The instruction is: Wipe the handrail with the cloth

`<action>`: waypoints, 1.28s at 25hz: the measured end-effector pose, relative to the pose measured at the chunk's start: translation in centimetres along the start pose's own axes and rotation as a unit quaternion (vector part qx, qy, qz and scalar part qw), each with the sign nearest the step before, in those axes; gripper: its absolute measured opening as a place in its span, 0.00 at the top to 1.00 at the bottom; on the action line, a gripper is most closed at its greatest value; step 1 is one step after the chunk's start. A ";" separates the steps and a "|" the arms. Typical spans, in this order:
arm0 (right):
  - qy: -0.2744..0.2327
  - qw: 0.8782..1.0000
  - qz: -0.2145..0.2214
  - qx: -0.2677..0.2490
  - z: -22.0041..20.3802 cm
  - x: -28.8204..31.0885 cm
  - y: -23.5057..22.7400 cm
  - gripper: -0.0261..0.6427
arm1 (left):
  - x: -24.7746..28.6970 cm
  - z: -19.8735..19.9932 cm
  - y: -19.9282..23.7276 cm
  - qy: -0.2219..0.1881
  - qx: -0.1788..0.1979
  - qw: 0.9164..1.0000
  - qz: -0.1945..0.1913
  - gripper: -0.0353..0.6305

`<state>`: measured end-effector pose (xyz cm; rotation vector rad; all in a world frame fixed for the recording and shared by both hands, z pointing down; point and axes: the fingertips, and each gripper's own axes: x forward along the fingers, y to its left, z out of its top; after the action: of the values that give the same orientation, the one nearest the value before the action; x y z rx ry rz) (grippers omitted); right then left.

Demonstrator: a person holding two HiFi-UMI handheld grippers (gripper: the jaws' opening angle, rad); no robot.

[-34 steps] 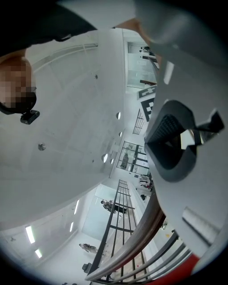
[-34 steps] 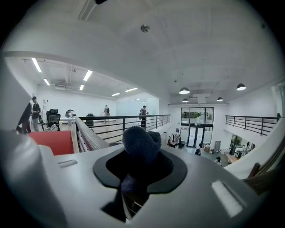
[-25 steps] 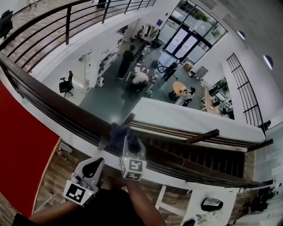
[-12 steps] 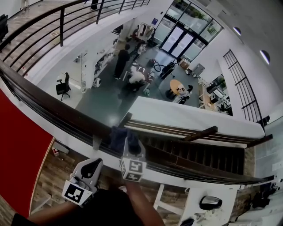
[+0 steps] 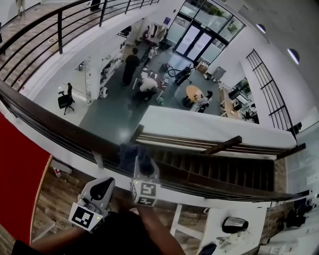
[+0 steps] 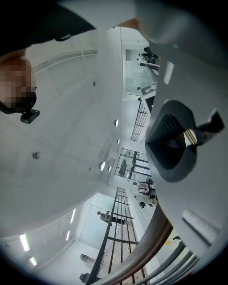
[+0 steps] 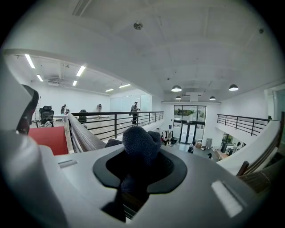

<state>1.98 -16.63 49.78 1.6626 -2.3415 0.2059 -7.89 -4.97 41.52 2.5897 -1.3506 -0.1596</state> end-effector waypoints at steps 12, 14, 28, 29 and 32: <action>0.006 1.000 -0.016 0.006 -0.8 -1.7 -3.8 0.82 | 2.6 -1.0 -3.4 0.012 0.012 0.999 -0.027 0.95; 0.007 1.000 -0.019 0.007 -0.8 -2.1 -4.4 0.82 | 2.8 -1.1 -3.8 0.014 0.010 1.000 -0.026 0.95; 0.006 0.999 -0.030 0.015 -1.6 -4.6 -7.8 0.82 | 4.5 -2.5 -7.1 0.029 0.004 0.998 -0.046 0.95; 0.006 0.999 -0.032 0.017 -1.6 -4.7 -8.1 0.82 | 4.6 -2.5 -7.3 0.030 0.004 0.998 -0.046 0.95; 0.006 0.999 -0.039 0.020 -1.9 -5.1 -9.0 0.82 | 5.1 -2.4 -7.8 0.029 0.005 0.998 -0.053 0.95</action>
<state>12.26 -14.56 49.81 1.7628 -2.2738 0.2470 1.71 -4.44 41.99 2.6542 -1.1975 -0.0955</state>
